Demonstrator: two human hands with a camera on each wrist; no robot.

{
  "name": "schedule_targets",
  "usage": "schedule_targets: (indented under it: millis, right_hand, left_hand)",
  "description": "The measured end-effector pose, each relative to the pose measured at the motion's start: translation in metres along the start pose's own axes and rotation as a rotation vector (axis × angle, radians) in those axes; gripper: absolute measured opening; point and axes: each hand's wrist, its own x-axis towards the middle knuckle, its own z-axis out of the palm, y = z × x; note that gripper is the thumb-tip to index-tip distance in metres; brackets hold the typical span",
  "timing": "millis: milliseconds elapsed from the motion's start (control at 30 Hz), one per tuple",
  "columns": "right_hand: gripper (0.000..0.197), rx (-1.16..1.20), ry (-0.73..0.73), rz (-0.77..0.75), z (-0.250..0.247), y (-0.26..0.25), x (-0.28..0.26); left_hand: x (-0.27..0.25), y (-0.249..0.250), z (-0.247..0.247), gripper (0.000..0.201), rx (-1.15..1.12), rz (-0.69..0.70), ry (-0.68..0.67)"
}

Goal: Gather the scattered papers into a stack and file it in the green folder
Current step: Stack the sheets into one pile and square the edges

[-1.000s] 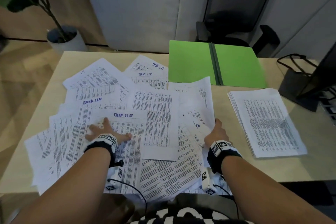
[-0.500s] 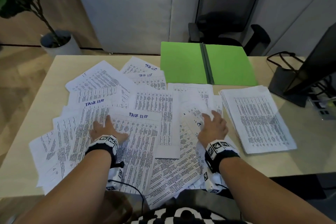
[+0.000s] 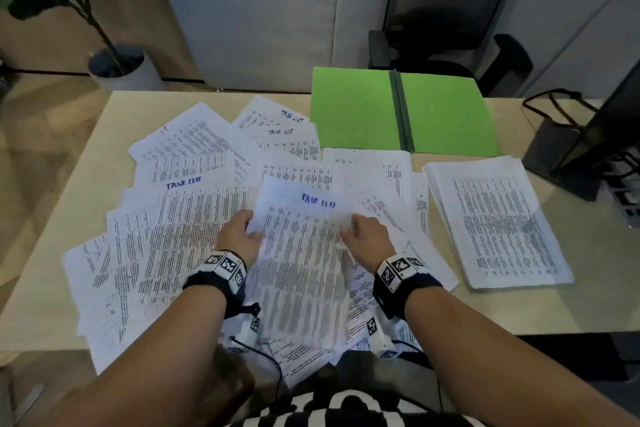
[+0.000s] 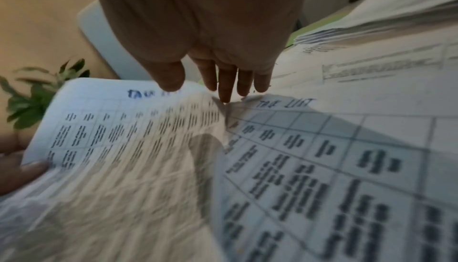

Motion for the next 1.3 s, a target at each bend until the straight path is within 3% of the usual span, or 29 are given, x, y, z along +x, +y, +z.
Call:
schedule_targets:
  millis: [67, 133, 200, 267, 333, 400, 467, 567, 633, 700, 767, 833, 933, 1100, 1167, 1300]
  right_hand:
    - [0.063, 0.327, 0.033, 0.075, -0.009, -0.008, -0.003]
    - [0.078, 0.519, 0.063, 0.153, -0.018, -0.013, -0.005]
    - [0.058, 0.48, 0.06, 0.202, -0.026, -0.011, -0.003]
    - [0.029, 0.338, 0.11, 0.196, -0.03, -0.004, 0.0]
    - [0.014, 0.224, 0.164, 0.192, -0.029, 0.008, 0.001]
    - [0.007, 0.156, 0.183, 0.23, -0.027, 0.02, 0.0]
    - [0.014, 0.144, 0.215, 0.27, -0.025, 0.031, -0.001]
    - [0.011, 0.144, 0.246, 0.294, -0.027, 0.039, 0.0]
    - [0.015, 0.198, 0.246, 0.289, -0.028, 0.039, 0.005]
    - [0.022, 0.249, 0.227, 0.281, -0.031, 0.035, 0.011]
    - [0.022, 0.271, 0.205, 0.275, -0.033, 0.028, 0.017]
    - [0.023, 0.296, 0.175, 0.258, -0.033, 0.022, 0.021]
    - [0.03, 0.382, 0.159, 0.206, -0.029, 0.015, 0.021]
    - [0.011, 0.517, 0.104, 0.073, -0.03, -0.003, 0.021]
    - [0.023, 0.588, 0.104, 0.026, -0.033, -0.014, 0.021]
    - [0.038, 0.687, 0.065, 0.017, -0.031, -0.028, 0.024]
  left_hand:
    - [-0.001, 0.012, 0.002, 0.034, -0.143, 0.01, 0.058]
    - [0.002, 0.019, 0.004, 0.032, -0.275, 0.012, 0.086]
    - [0.006, 0.022, 0.008, 0.03, -0.289, 0.025, 0.077]
    - [0.014, 0.019, 0.011, 0.034, -0.108, 0.039, 0.066]
    - [0.022, 0.01, 0.013, 0.06, 0.229, -0.052, 0.016]
    - [0.024, -0.001, 0.013, 0.087, 0.438, -0.213, -0.118]
    - [0.025, -0.013, 0.016, 0.098, 0.504, -0.257, -0.209]
    - [0.018, -0.009, 0.022, 0.089, 0.565, -0.106, -0.236]
    - [0.013, 0.004, 0.021, 0.068, 0.408, 0.011, -0.234]
    - [0.014, 0.008, 0.016, 0.06, 0.245, 0.054, -0.181]
    - [0.02, 0.001, 0.004, 0.067, 0.265, 0.001, -0.057]
    - [0.024, -0.014, -0.012, 0.075, 0.407, -0.147, 0.006]
    - [0.022, -0.04, -0.034, 0.093, 0.43, -0.399, -0.043]
    - [0.019, -0.054, -0.048, 0.121, 0.375, -0.483, -0.049]
    - [0.017, -0.048, -0.052, 0.109, 0.209, -0.477, -0.012]
    - [0.013, -0.039, -0.052, 0.056, 0.037, -0.333, 0.064]
